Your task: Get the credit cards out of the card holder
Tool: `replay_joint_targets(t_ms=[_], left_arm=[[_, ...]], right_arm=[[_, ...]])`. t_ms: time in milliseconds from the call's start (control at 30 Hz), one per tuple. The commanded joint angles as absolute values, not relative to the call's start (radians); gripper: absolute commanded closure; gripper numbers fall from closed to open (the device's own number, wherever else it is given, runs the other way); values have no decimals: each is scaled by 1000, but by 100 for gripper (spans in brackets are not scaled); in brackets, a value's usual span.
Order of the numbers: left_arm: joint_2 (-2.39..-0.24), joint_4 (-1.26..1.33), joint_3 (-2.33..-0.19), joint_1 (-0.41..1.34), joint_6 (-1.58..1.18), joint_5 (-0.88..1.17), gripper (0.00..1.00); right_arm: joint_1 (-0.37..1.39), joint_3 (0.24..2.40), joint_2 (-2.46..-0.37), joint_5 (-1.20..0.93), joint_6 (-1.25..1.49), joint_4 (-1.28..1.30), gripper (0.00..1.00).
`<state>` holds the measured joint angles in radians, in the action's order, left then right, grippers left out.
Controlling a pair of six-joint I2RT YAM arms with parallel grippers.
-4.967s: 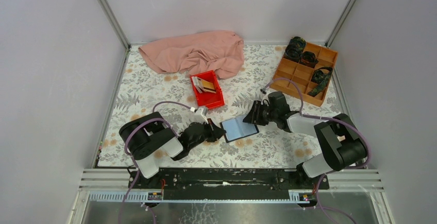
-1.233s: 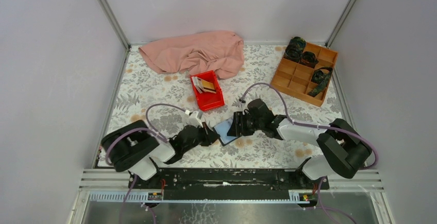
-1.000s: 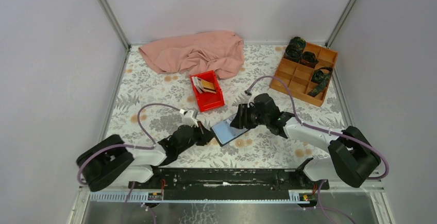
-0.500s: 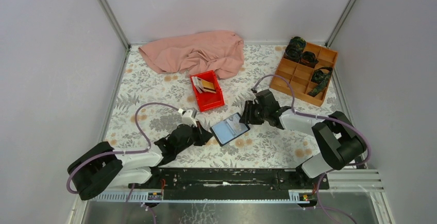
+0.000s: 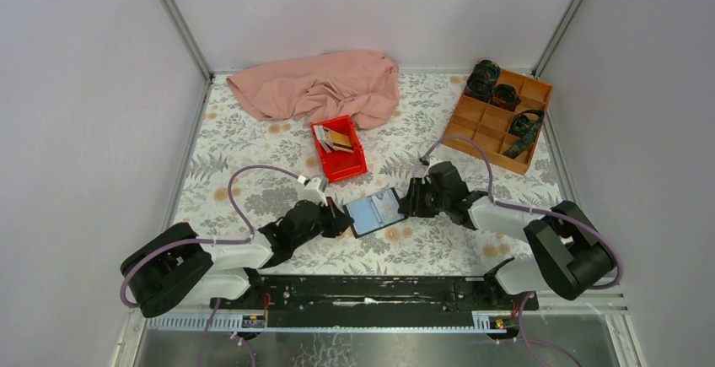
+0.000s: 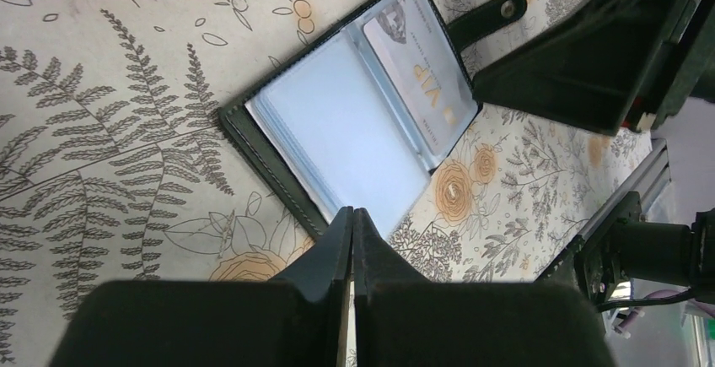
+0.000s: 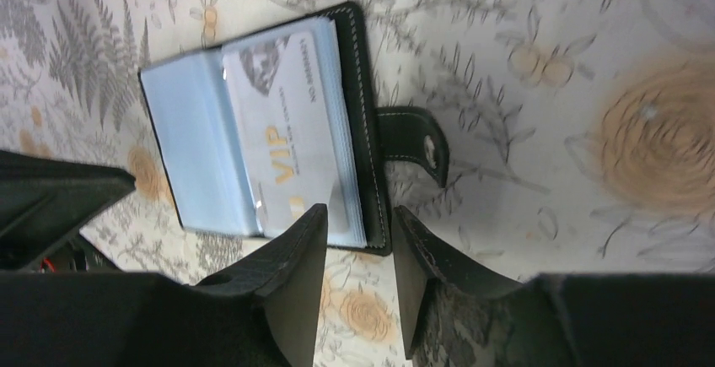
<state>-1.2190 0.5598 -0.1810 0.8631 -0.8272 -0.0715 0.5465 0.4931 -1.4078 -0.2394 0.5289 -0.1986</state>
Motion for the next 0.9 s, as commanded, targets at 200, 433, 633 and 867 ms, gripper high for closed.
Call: replay_joint_targets(t_ms=[200, 433, 633, 867], left_arm=[[-1272, 821, -159, 864, -892, -46, 80], [-1445, 1054, -179, 863, -954, 31, 32], [-1666, 1368, -177, 863, -1056, 46, 44], [-1710, 1382, -209, 862, -1074, 50, 46]], right_arm=[[607, 428, -1252, -273, 559, -129, 60], [607, 495, -1183, -214, 522, -67, 60], [596, 585, -1314, -158, 456, -54, 60], [584, 610, -1430, -142, 447, -102, 60]])
